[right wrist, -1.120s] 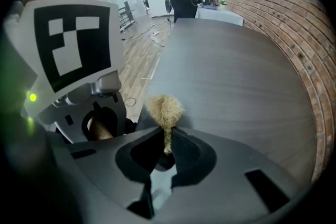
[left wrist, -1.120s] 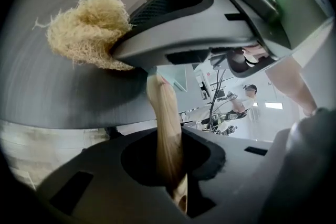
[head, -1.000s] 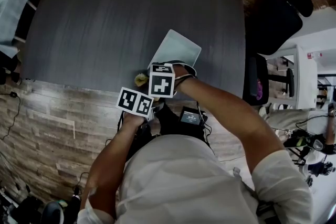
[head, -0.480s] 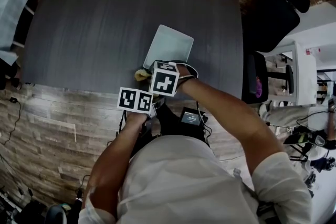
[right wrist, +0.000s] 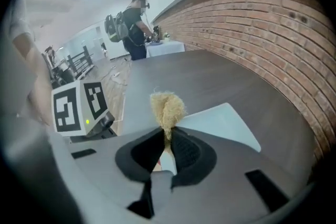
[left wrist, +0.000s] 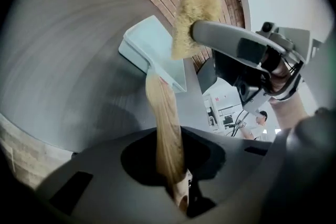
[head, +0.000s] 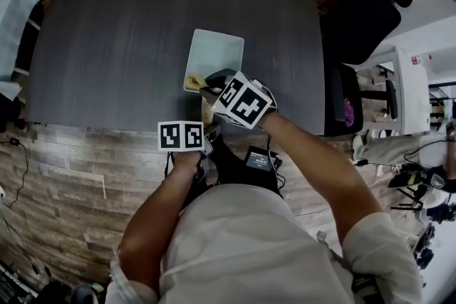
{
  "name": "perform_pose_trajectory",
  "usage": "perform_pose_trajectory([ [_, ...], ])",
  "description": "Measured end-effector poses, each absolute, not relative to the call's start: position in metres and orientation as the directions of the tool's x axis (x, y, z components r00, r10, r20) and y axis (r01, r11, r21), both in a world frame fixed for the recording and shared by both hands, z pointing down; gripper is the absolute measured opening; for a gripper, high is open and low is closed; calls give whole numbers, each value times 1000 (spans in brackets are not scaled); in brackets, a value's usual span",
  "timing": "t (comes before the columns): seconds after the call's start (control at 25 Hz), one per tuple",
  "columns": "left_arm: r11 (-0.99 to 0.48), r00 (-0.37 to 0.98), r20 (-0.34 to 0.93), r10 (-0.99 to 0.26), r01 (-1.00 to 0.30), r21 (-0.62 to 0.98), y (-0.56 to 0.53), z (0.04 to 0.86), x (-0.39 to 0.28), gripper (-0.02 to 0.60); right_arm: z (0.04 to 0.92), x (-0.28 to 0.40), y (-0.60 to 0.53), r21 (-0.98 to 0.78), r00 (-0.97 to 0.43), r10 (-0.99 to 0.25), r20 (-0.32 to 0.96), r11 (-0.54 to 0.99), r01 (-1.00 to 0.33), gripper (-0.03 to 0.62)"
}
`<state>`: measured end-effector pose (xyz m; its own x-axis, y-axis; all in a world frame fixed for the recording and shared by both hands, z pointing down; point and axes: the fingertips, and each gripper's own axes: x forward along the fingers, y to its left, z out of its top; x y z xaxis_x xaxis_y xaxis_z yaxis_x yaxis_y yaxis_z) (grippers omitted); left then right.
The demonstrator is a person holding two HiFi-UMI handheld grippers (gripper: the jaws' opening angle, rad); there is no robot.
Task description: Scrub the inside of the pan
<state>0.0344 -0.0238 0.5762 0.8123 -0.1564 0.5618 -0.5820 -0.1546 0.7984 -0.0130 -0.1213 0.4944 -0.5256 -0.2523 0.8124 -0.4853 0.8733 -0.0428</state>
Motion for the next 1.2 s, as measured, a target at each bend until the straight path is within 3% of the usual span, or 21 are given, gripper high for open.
perform_pose_trajectory([
  [0.28,-131,815,546,-196,-573,809,-39,574,43,74,479,34,-127,-92,-535,-349,769,768,-634,43],
  [0.4,-165,838,516,-175,-542,824,-37,566,52,206,475,49,-125,-94,-533,-376,758,746,-660,43],
  [0.48,-190,846,505,-171,-531,826,-35,561,52,220,472,55,-124,-96,-533,-394,749,732,-675,43],
  [1.04,-318,797,521,-306,-601,733,-49,533,-4,229,457,75,-117,-118,-525,-464,713,659,-743,43],
  [1.2,-375,800,475,-366,-594,712,-58,510,-14,227,451,77,-113,-126,-522,-492,696,633,-764,43],
])
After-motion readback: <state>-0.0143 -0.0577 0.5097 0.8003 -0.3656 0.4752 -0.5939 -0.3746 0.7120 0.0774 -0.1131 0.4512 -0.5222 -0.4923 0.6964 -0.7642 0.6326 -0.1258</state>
